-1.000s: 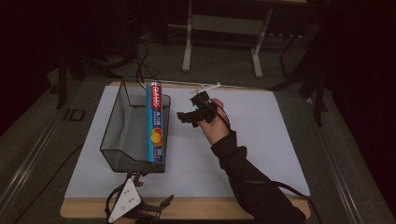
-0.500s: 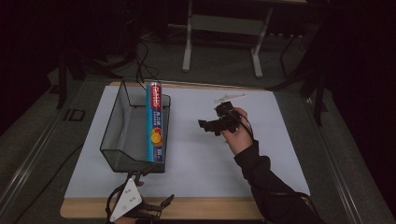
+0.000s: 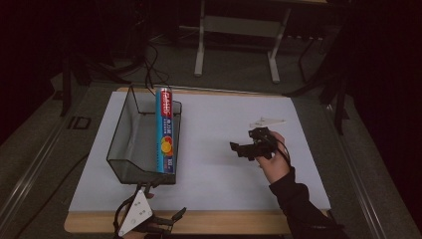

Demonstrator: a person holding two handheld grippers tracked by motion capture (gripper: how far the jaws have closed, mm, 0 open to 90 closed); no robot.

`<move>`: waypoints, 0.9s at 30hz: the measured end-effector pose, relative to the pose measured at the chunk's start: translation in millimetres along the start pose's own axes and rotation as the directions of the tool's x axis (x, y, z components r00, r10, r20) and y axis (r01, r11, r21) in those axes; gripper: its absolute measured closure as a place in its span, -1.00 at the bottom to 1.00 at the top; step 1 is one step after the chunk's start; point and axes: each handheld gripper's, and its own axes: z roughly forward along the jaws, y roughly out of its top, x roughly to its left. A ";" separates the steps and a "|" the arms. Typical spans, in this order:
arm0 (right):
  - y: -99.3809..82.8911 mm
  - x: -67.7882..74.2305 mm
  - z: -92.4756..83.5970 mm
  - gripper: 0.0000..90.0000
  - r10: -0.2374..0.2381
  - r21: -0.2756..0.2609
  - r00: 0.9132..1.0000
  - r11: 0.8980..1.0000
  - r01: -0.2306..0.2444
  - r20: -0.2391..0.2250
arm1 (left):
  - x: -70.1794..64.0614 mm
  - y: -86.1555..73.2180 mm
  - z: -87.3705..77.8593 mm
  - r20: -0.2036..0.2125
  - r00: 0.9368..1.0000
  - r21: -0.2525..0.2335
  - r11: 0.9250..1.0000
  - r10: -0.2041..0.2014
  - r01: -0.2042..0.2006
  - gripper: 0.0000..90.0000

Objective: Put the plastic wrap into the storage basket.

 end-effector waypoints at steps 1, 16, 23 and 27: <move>0.0 0.0 0.0 -0.70 0.000 0.000 1.000 1.000 0.000 0.000 | 0.0 0.0 0.0 0.000 1.000 0.000 1.000 0.000 0.000 -0.95; -50.6 -18.4 -19.6 -0.69 0.039 0.017 0.998 0.999 -0.039 0.044 | -0.7 -0.2 0.8 0.003 1.000 0.007 1.000 0.005 -0.005 -0.95; -67.6 -15.4 -23.9 -0.69 0.017 0.035 0.998 0.999 -0.019 0.057 | -0.8 -0.3 0.6 0.005 1.000 0.008 1.000 0.004 -0.005 -0.95; -76.2 -13.6 -27.0 -0.69 0.002 0.035 0.998 0.999 -0.004 0.058 | -0.8 -0.2 0.7 0.005 1.000 0.008 1.000 0.004 -0.004 -0.95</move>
